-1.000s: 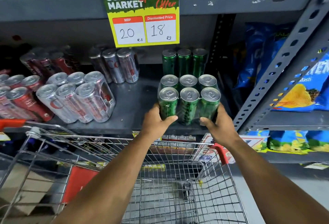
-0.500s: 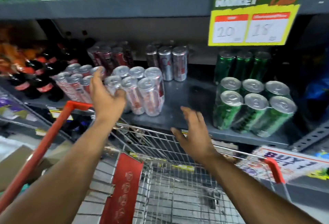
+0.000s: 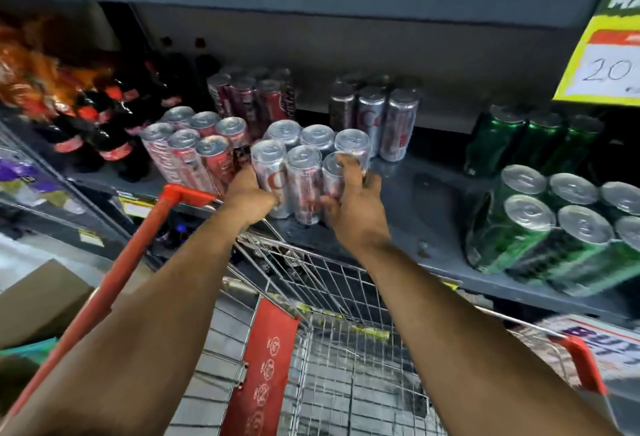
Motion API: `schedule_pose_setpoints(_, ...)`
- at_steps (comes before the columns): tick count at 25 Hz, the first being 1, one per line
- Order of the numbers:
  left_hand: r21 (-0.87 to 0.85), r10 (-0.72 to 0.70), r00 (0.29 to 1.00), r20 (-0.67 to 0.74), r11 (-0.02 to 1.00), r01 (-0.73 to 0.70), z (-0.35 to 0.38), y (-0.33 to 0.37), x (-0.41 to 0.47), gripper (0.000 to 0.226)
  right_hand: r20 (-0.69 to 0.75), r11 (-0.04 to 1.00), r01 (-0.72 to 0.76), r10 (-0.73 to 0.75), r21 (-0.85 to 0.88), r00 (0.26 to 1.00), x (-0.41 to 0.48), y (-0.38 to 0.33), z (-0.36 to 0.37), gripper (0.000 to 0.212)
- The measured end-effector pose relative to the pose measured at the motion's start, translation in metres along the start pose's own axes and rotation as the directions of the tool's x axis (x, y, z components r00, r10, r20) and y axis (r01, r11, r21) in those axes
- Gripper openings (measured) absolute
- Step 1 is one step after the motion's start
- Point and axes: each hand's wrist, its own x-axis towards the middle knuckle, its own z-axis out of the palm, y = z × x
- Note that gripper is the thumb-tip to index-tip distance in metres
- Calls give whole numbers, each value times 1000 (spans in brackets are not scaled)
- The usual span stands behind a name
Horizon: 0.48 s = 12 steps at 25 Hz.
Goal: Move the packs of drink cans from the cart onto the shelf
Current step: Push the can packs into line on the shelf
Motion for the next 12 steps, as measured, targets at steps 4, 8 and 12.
schedule_pose_setpoints(4,54,47,995,88,997,-52,12,13,-13,39,-69,1000,-16,15,-16,998,-8,15,-14,77)
schedule_pose_setpoints(8,156,154,983,97,973,-168,39,21,-31,46,-127,998,-50,46,-32,991,-20,39,-45,76)
schedule_pose_setpoints(12,189,190,975,112,960,-209,39,20,-34,48,-147,997,-71,64,-44,987,-25,35,-49,74)
